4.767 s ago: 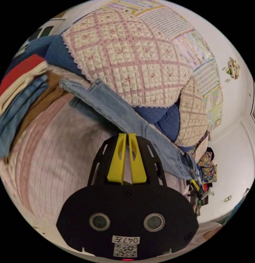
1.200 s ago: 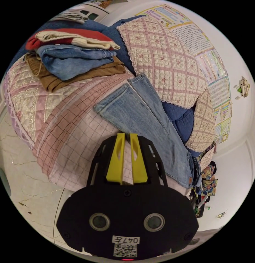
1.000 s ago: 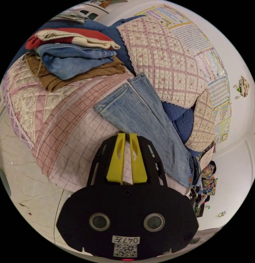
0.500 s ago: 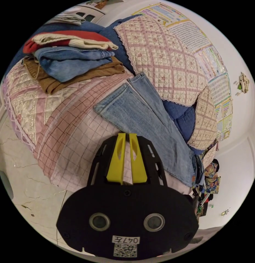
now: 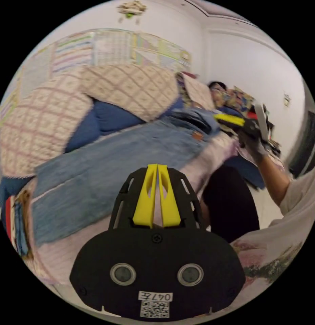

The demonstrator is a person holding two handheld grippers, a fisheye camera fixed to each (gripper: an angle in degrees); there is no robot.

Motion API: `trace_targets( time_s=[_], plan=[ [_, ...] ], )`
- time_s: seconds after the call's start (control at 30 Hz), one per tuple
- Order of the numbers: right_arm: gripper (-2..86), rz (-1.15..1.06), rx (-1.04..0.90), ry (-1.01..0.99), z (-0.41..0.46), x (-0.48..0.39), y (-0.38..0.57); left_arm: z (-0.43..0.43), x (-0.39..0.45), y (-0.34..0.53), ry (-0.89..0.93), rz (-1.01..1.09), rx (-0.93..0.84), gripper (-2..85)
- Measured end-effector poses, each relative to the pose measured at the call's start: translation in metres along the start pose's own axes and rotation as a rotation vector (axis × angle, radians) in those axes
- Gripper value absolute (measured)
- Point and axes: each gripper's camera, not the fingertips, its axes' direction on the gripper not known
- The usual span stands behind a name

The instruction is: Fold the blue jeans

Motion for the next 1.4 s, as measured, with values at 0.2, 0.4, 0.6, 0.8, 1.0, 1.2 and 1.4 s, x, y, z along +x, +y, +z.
trace_targets(
  time_s=[0.2, 0.4, 0.6, 0.8, 1.0, 1.2, 1.4],
  plan=[
    [-0.5, -0.441, -0.026, -0.144, -0.013, -0.150, -0.010, 0.191, 0.131, -0.028, 0.134, 0.163, -0.507, -1.0],
    [-0.6, -0.766, -0.226, -0.356, -0.003, -0.297, 0.006, 0.329, 0.207, -0.009, 0.075, 0.387, -1.028, -1.0],
    [-0.6, -1.067, -0.379, -0.406, 0.033, -0.426, 0.019, 0.378, 0.228, -0.008, 0.002, 0.544, -1.287, -1.0],
    [-0.6, -1.228, -0.368, -0.350, 0.073, -0.519, 0.035, 0.384, 0.253, -0.075, -0.014, 0.570, -1.267, -1.0],
    [-0.6, -1.204, -0.377, -0.306, 0.101, -0.567, 0.032, 0.390, 0.261, -0.123, -0.002, 0.554, -1.287, -1.0],
    [-0.6, -1.253, -0.395, -0.336, 0.116, -0.612, 0.025, 0.388, 0.272, -0.150, -0.015, 0.599, -1.340, -1.0],
    [-0.6, -1.270, -0.374, -0.364, 0.124, -0.641, 0.012, 0.382, 0.284, -0.181, -0.021, 0.641, -1.363, -1.0]
  ],
)
